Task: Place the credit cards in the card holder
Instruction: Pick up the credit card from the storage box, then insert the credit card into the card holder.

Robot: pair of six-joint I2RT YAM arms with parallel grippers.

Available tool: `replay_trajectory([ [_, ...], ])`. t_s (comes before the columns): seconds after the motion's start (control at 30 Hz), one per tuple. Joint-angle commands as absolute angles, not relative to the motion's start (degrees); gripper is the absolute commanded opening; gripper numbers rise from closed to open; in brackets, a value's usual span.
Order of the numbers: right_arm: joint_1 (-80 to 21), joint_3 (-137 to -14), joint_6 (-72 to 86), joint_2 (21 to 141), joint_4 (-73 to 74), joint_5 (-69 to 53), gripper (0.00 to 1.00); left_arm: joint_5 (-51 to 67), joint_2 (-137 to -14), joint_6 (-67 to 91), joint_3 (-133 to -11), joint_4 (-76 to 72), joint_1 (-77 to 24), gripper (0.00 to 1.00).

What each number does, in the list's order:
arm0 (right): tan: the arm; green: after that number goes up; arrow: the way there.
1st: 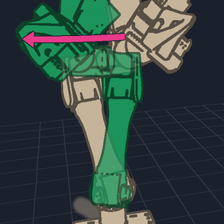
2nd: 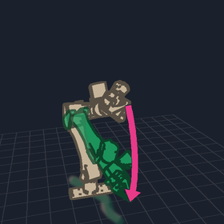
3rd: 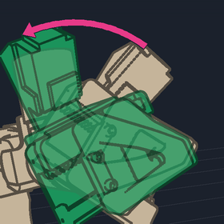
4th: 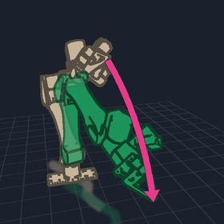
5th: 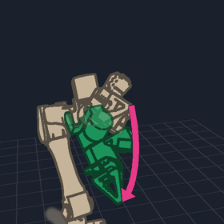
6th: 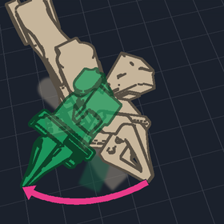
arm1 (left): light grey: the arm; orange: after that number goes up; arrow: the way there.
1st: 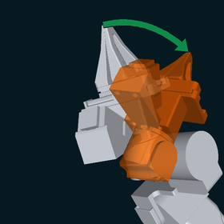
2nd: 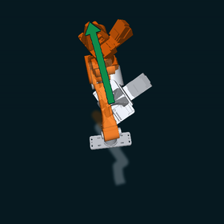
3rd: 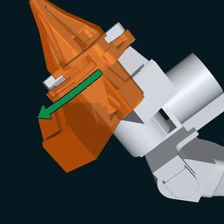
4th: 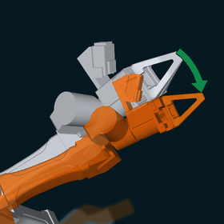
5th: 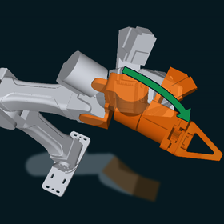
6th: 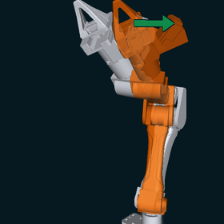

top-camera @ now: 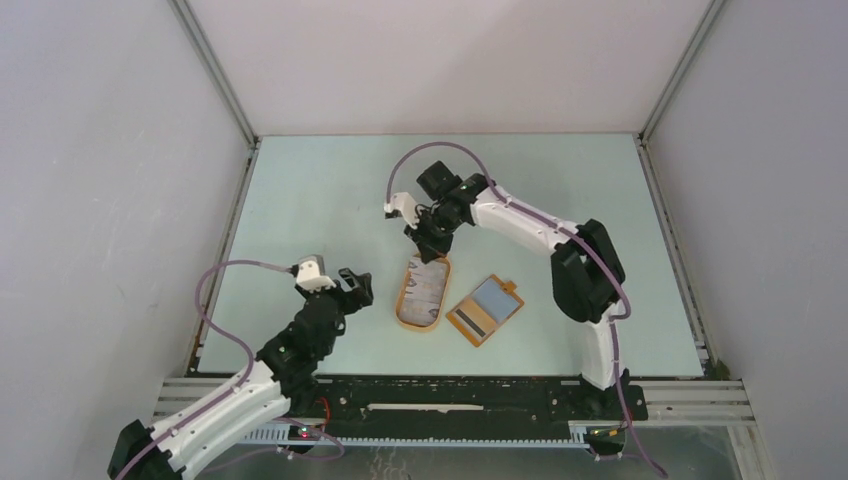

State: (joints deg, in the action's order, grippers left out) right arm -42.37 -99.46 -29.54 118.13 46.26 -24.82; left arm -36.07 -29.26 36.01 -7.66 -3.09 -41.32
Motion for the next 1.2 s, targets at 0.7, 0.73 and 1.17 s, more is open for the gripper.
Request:
replay_trajectory([
  [0.7, -17.6, -74.51, -21.25, 83.39, 43.45, -78.66, 0.0, 6.34, -35.72, 43.8, -5.24, -56.16, -44.07, 1.0],
  [0.73, -17.36, -73.21, -18.97, 82.54, 41.22, -79.23, 0.0, 5.47, -38.37, 43.27, -6.3, -57.92, -45.51, 0.98],
  [1.17, -16.69, -67.65, -3.85, 82.21, 27.71, -85.34, 0.0, -5.92, -64.68, 40.46, -17.47, -70.55, -55.41, 0.7],
])
